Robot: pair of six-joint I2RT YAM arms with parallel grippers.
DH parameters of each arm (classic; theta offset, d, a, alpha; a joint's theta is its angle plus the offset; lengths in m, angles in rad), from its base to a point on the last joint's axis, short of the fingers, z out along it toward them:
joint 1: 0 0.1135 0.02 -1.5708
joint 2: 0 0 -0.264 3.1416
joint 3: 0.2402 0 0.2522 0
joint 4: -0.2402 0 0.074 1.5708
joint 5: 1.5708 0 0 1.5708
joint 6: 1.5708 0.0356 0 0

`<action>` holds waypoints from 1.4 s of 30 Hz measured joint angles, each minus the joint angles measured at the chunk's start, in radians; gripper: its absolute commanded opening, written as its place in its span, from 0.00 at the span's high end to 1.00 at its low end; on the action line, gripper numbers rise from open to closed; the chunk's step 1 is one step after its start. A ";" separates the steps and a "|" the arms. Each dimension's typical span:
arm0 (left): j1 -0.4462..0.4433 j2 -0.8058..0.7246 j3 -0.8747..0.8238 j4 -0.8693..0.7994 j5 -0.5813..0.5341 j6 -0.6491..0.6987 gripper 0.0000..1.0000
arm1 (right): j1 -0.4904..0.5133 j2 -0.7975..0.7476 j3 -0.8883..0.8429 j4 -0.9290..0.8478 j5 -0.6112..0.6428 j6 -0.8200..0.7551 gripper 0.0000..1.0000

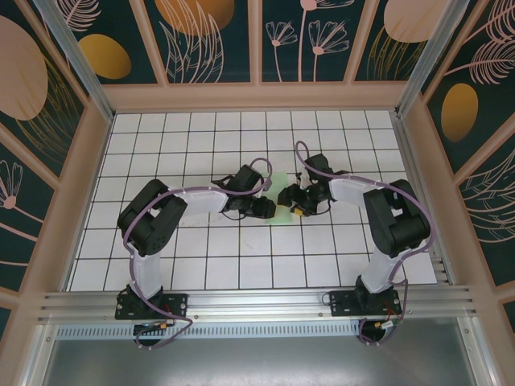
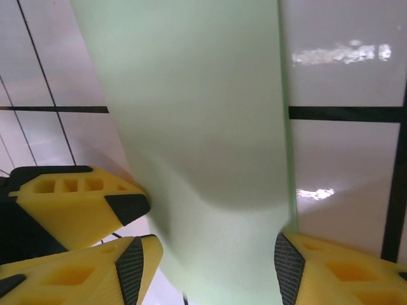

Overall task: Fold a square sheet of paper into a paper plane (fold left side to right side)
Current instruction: Fold the triangle a second time at the center of the table.

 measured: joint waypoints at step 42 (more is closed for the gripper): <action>-0.002 -0.001 -0.009 0.021 0.000 0.000 0.63 | 0.021 0.063 0.099 -0.052 0.036 -0.010 0.37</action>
